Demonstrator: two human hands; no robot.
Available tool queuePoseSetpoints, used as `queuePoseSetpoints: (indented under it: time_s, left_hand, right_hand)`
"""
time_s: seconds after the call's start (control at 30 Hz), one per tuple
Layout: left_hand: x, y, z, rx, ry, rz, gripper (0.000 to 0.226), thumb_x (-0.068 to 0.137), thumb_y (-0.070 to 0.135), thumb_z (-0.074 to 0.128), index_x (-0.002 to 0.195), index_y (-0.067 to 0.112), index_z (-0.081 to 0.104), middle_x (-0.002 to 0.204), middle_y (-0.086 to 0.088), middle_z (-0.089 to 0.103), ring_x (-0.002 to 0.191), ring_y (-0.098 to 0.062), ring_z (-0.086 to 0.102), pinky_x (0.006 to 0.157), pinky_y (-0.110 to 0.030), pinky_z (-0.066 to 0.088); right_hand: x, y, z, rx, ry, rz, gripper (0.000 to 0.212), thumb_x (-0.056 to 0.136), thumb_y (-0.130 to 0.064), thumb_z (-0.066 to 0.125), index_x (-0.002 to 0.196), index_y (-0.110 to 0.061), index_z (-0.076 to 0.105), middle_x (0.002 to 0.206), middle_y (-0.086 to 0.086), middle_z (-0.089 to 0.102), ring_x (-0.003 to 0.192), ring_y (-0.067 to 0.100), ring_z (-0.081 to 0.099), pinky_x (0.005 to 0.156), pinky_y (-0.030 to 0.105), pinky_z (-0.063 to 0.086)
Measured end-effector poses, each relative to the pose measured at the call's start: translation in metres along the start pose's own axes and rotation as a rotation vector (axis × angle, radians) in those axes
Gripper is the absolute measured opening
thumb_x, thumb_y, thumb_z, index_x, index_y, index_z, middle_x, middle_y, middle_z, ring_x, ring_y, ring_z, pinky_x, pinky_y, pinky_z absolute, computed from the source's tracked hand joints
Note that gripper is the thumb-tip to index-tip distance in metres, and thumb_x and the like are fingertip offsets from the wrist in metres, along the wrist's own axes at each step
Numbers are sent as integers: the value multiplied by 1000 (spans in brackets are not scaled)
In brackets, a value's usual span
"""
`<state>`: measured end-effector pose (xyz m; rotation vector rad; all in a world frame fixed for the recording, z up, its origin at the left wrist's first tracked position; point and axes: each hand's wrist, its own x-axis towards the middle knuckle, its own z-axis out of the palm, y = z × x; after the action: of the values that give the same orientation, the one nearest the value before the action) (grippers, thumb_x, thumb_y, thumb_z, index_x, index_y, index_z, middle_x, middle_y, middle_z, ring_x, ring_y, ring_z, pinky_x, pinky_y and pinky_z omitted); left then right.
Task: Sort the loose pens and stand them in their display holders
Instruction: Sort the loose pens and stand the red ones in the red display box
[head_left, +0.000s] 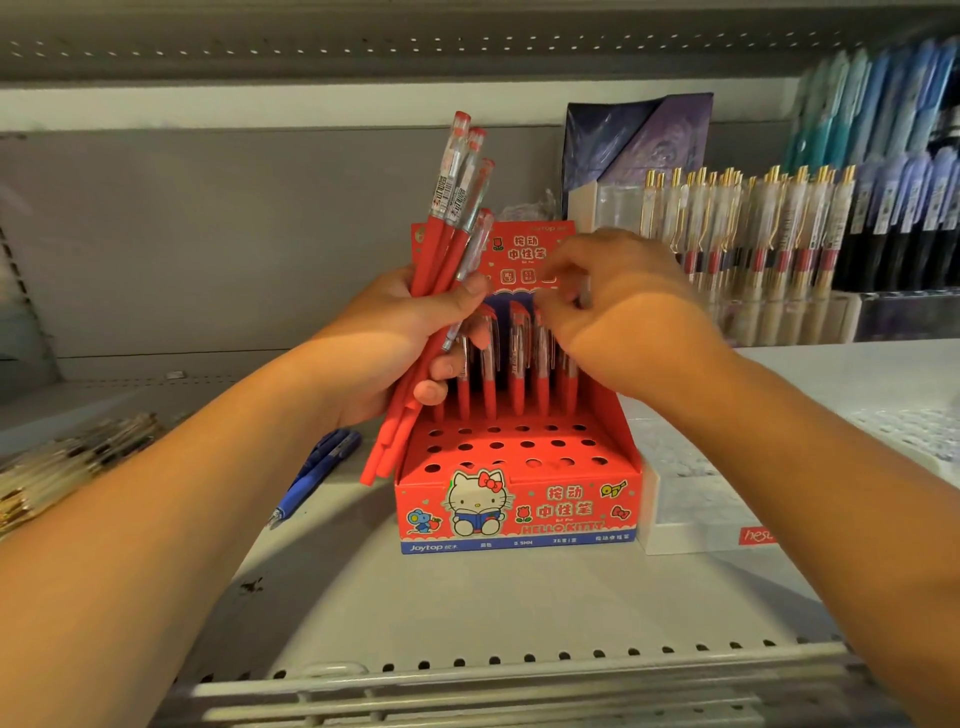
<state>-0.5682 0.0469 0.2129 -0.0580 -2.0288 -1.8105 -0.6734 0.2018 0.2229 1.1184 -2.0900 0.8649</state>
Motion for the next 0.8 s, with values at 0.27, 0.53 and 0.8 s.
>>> queuePoseSetpoints:
  time_s: [0.27,0.53,0.8]
  left_hand:
    - [-3,2,3,-20,-90,31,28,86,28,58,94,1,56,70,-18,63,37,-10,37,33,-15,29]
    - [-2,1,4,22,-20,66,26,95,30,56,98,3,55,54,-8,63,34,-15,52,33,-22,43]
    - [7,0,-4,85,228,105,2,100,20,57,99,18,58,64,-6,68,47,-23,65,41,-35,54]
  right_hand:
    - [-8,-20,15,850,-226,105,26,89,-5,66,112,-16,63,61,-8,64,46,12,56,38,18,39]
    - [-8,-19,15,1017,-235,248,22,83,-6,75,97,-17,62,67,-4,67,47,10,54,38,20,41]
    - [-2,-22,17,1155,-72,218,18,85,-5,73,89,-13,58,68,-4,69,67,7,69,63,22,57]
